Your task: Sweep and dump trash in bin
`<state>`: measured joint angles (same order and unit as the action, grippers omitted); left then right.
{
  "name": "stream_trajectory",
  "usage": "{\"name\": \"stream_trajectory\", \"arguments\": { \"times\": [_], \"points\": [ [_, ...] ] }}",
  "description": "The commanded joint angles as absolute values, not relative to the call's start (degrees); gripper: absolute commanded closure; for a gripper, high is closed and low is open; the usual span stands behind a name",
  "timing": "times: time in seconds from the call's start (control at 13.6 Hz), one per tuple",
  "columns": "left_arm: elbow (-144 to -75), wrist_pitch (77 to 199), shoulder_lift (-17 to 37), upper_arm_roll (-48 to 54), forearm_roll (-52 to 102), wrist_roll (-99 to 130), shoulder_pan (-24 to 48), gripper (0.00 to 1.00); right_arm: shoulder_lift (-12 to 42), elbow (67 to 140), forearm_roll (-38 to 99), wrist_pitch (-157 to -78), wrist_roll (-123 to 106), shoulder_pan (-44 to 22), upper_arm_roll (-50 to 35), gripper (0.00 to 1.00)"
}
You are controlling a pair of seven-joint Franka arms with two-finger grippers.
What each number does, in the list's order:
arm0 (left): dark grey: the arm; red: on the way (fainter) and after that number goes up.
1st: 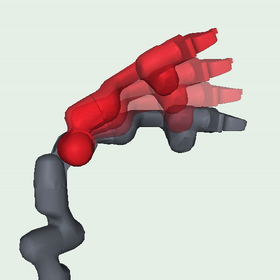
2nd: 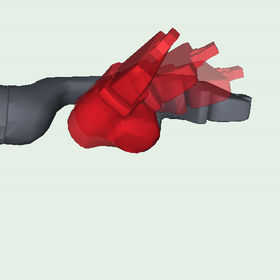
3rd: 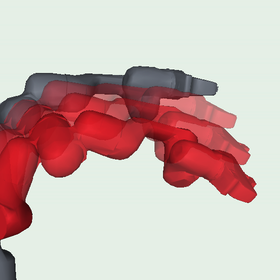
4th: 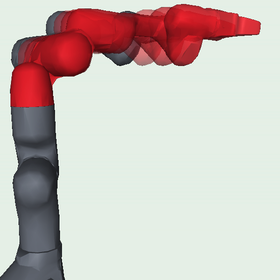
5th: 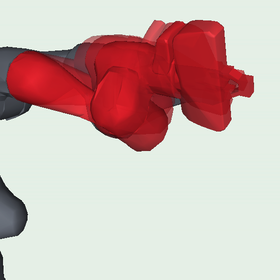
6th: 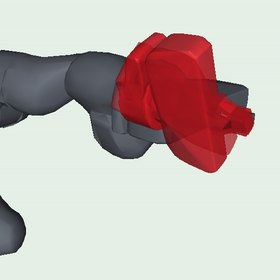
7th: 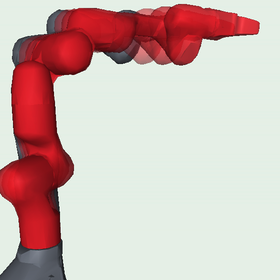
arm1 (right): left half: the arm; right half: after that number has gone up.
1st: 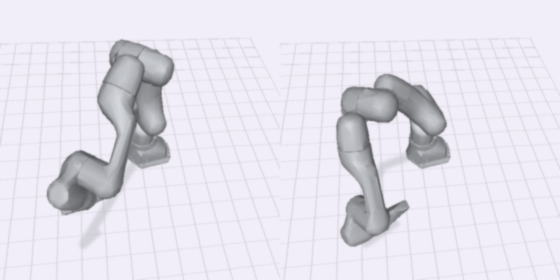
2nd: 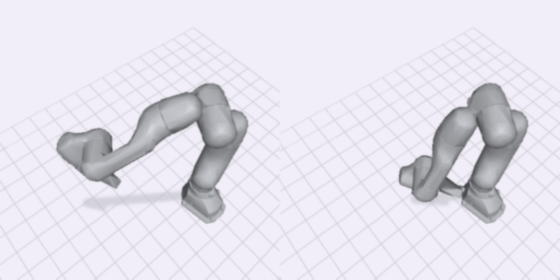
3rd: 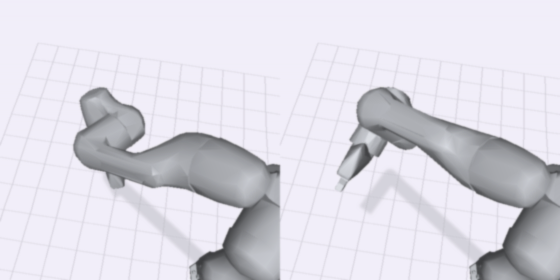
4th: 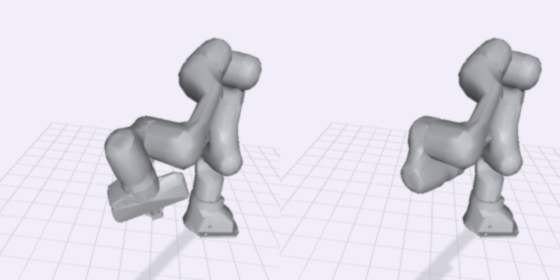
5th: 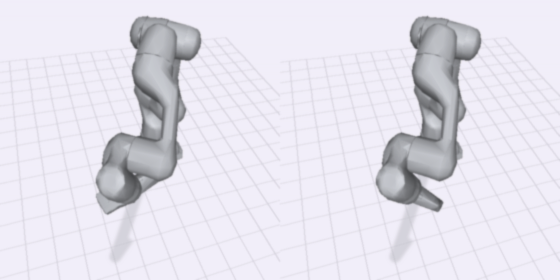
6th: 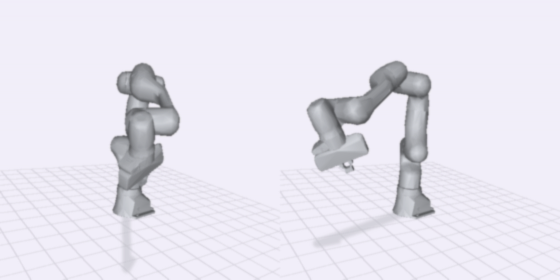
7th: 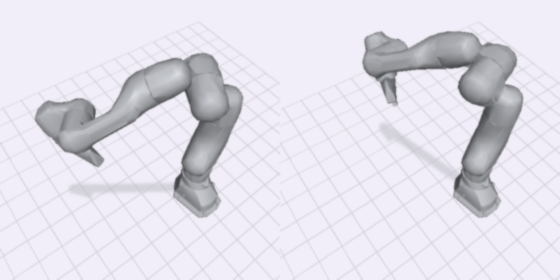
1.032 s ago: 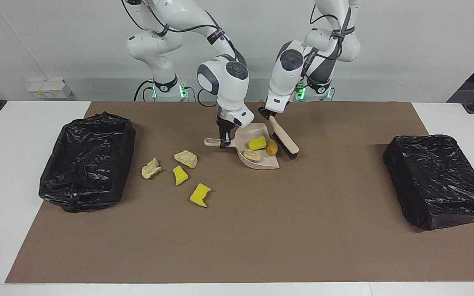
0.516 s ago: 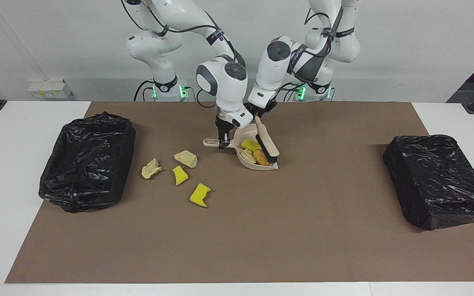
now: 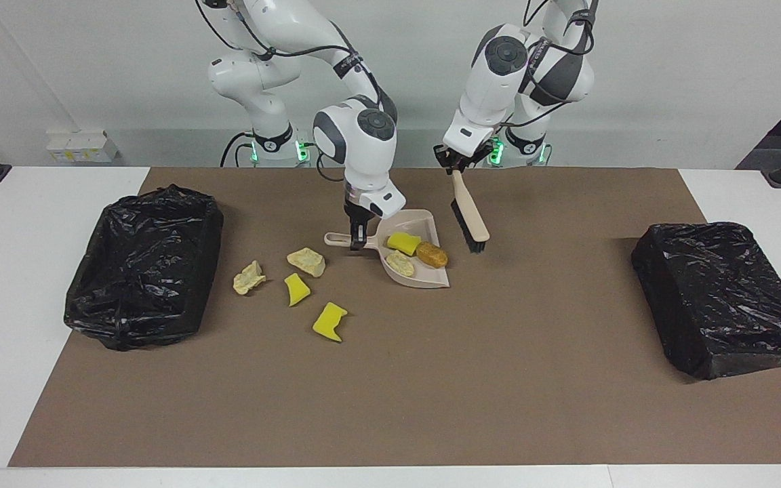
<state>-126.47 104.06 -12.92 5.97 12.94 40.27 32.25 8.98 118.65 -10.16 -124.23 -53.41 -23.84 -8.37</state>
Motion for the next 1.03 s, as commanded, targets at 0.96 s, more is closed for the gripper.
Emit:
{"name": "stream_trajectory", "arguments": {
  "times": [0.96],
  "points": [
    [-138.2, 115.9, -14.7, 7.9, 13.4, 51.9, 47.8, 1.0, 7.7, 103.6, -1.0, -111.2, -77.2, -6.5, -8.8, 1.0]
  ]
}}
